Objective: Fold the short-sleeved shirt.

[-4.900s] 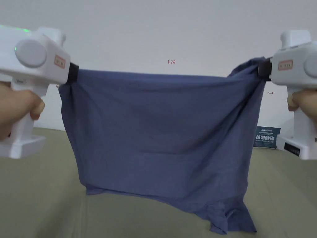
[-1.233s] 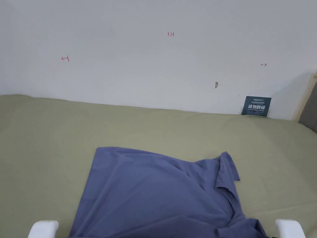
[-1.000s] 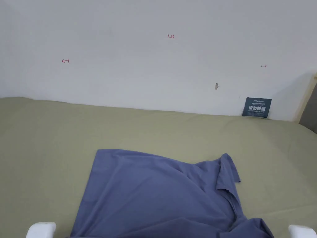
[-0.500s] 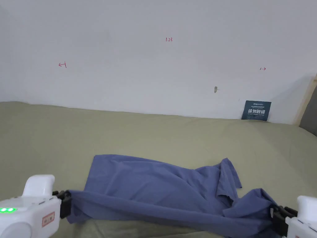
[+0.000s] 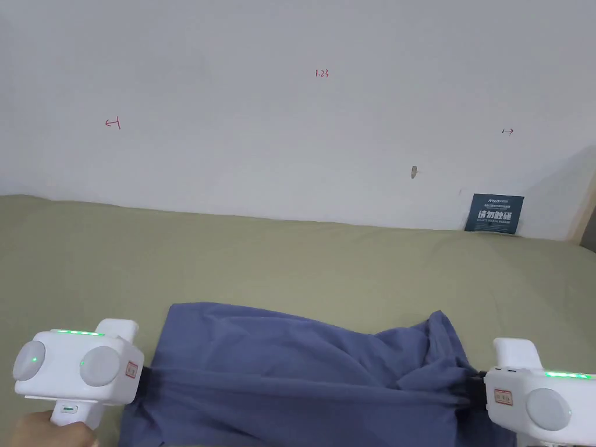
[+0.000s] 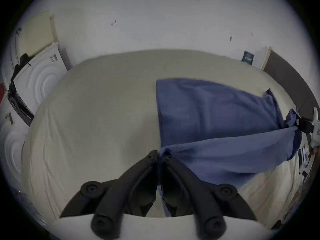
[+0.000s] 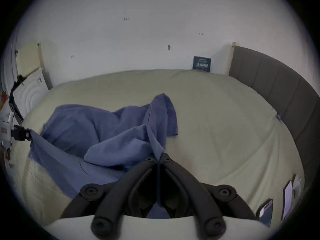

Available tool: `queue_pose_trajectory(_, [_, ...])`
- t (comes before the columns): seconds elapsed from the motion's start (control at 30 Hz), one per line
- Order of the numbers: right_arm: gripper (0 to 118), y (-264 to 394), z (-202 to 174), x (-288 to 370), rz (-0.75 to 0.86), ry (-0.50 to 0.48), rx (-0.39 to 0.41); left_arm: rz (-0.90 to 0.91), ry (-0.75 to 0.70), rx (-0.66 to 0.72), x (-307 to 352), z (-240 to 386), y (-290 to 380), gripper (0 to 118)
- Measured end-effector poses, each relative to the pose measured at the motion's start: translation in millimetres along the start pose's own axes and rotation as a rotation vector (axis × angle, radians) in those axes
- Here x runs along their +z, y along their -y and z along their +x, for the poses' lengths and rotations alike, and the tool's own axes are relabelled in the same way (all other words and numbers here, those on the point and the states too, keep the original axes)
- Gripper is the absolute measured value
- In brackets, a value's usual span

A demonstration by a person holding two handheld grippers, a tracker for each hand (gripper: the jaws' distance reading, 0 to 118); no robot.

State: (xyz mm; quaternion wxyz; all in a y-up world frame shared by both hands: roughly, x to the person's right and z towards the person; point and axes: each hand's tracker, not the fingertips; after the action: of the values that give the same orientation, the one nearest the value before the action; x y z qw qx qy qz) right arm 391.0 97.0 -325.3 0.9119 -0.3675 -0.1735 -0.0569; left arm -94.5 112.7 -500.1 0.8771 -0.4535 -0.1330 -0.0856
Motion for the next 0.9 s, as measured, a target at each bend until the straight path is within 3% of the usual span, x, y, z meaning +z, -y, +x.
queue_pose_trajectory(0.07, [5,-1.2,3.6,-12.3,-0.048,0.004,-0.041,-0.012,0.008,0.012,-12.9,-0.4,4.6,5])
queue_pose_trajectory(0.1, [15,-1.4,6.9,-15.1,-0.073,-0.006,-0.093,-0.017,0.009,0.019,-15.9,-0.8,4.9,6])
queue_pose_trajectory(0.13, [44,-2.7,10.6,-16.2,-0.086,-0.005,-0.133,-0.027,0.008,0.026,-16.3,-1.4,4.4,19])
queue_pose_trajectory(0.17, [72,-2.9,15.4,-14.3,-0.074,0.013,-0.172,-0.030,-0.002,0.047,-14.6,-3.8,4.5,46])
queue_pose_trajectory(0.2, [92,-2.3,20.6,-8.4,-0.048,0.011,-0.201,-0.038,-0.012,0.077,-12.2,-8.4,3.8,74])
queue_pose_trajectory(0.23, [96,-0.8,24.4,1.0,0.003,-0.004,-0.222,-0.031,0.005,0.101,-6.3,-12.4,4.9,84])
queue_pose_trajectory(0.33, [95,2.2,33.8,31.3,0.111,-0.037,-0.228,0.039,0.069,0.171,17.4,-31.7,5.7,83])
queue_pose_trajectory(0.5, [95,20.7,22.5,78.3,0.120,-0.033,-0.112,0.110,0.082,0.134,67.9,-28.5,27.4,83])
queue_pose_trajectory(0.63, [90,54.5,4.5,106.0,0.049,-0.061,-0.012,0.147,0.083,0.079,88.1,-14.6,65.4,71])
queue_pose_trajectory(0.67, [76,66.5,-1.0,110.3,0.030,-0.067,0.012,0.133,0.080,0.056,87.0,-9.5,77.0,53])
queue_pose_trajectory(0.7, [52,79.1,-6.8,113.6,0.020,-0.049,0.027,0.118,0.078,0.038,85.7,-5.1,89.0,23])
queue_pose_trajectory(0.73, [7,91.0,-11.6,115.8,0.011,-0.035,0.037,0.113,0.091,0.050,75.7,-10.3,98.3,7])
queue_pose_trajectory(0.77, [0,106.7,-17.1,118.6,0.007,-0.010,0.030,0.113,0.101,0.057,74.0,-8.6,111.5,6])
queue_pose_trajectory(0.9, [0,141.9,-24.0,125.3,-0.037,-0.063,-0.009,0.086,0.121,0.056,65.3,-4.6,147.1,1])
